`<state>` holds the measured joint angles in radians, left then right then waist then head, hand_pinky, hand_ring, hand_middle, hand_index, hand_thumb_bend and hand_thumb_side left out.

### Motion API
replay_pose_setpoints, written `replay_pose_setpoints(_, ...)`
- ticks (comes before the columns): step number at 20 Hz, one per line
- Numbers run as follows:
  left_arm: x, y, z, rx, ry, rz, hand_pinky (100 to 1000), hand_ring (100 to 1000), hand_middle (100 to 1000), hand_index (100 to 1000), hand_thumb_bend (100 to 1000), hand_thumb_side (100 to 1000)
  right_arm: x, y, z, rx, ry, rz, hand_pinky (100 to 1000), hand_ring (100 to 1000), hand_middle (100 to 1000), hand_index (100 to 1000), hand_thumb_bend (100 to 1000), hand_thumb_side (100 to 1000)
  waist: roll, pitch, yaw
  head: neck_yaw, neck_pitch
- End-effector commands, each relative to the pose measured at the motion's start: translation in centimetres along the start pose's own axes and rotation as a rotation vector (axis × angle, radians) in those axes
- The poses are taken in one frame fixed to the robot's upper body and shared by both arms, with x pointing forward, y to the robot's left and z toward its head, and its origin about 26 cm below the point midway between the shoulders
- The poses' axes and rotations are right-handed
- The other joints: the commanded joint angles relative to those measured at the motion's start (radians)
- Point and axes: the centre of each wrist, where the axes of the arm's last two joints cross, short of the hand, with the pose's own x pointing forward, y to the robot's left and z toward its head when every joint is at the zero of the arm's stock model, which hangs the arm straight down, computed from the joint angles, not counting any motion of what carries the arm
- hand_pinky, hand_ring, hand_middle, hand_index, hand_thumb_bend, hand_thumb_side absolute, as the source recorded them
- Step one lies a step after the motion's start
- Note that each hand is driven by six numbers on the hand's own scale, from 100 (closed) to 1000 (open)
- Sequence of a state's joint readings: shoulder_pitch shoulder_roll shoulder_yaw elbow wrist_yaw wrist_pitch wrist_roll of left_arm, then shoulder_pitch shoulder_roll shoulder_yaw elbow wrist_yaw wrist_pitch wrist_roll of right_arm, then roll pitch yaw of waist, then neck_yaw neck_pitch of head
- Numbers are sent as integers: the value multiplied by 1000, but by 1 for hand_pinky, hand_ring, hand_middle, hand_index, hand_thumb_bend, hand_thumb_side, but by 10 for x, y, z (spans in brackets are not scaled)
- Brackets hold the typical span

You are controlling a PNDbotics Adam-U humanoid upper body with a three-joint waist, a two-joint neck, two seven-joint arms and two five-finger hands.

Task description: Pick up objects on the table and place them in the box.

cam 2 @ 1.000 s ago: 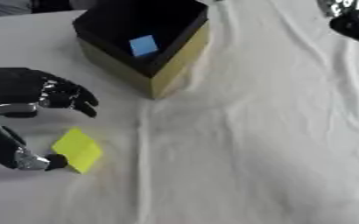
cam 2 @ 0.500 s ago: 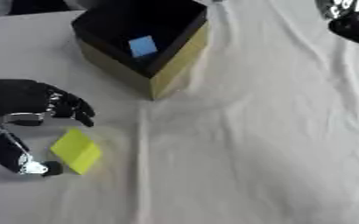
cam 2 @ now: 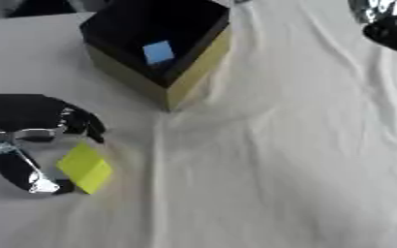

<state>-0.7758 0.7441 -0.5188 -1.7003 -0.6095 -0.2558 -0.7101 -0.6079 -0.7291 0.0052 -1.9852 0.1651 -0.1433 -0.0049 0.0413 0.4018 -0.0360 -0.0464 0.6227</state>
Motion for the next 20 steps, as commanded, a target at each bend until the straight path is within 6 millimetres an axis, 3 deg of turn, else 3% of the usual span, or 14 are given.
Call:
replay_pose_setpoints(1, -5, 4, 2, 11, 23, -28, 786, 833, 812, 841, 440, 427, 5, -8, -6, -17, -19, 20, 836, 864, 730, 794, 100, 657, -3, -17, 0, 2, -8)
replay_pose_setpoints(7, -7, -4, -2, 23, 21, -25, 746, 783, 742, 766, 403, 419, 6, -8, -6, -25, -12, 17, 837, 864, 729, 795, 100, 657, -5, -16, 1, 2, -7)
replay_pose_setpoints(10, -8, -6, -2, 40, 20, -14, 717, 742, 685, 712, 305, 405, 6, -8, -6, -29, -11, 16, 837, 864, 728, 795, 100, 655, -5, -17, 0, 2, -8)
replay_pose_setpoints(20, 6, 15, 21, 146, 14, -8, 665, 667, 612, 645, 170, 398, 4, -9, -3, -35, 9, 22, 837, 865, 728, 796, 100, 658, 0, -20, -1, -12, -10)
